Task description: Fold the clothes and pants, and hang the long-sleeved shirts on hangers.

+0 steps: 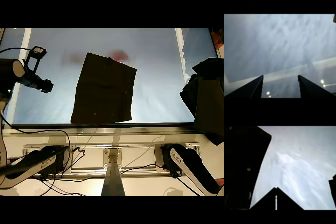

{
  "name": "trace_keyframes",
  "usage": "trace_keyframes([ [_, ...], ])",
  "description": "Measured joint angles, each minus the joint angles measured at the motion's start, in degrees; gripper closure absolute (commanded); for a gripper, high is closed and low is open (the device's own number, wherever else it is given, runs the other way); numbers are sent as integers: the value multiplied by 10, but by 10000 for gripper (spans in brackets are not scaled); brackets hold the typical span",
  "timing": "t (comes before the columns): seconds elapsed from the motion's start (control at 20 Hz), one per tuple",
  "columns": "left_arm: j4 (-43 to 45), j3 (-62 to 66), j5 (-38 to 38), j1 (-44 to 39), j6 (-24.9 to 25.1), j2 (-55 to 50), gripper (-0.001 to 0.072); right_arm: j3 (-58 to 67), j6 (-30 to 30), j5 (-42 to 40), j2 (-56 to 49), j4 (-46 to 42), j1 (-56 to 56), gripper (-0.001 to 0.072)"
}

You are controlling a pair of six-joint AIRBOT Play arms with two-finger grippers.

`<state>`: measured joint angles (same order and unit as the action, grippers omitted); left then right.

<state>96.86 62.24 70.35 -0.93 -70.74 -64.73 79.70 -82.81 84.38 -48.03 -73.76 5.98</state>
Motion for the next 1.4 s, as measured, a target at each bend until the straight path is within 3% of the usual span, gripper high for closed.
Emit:
trace_keyframes([
  [1.1,0,0,0,0,0,0,242,-5,12,-7,-6,-23,0,686],
  [1.4,-12,0,3,0,-12,0,241,-161,75,43,-16,-18,0,666],
])
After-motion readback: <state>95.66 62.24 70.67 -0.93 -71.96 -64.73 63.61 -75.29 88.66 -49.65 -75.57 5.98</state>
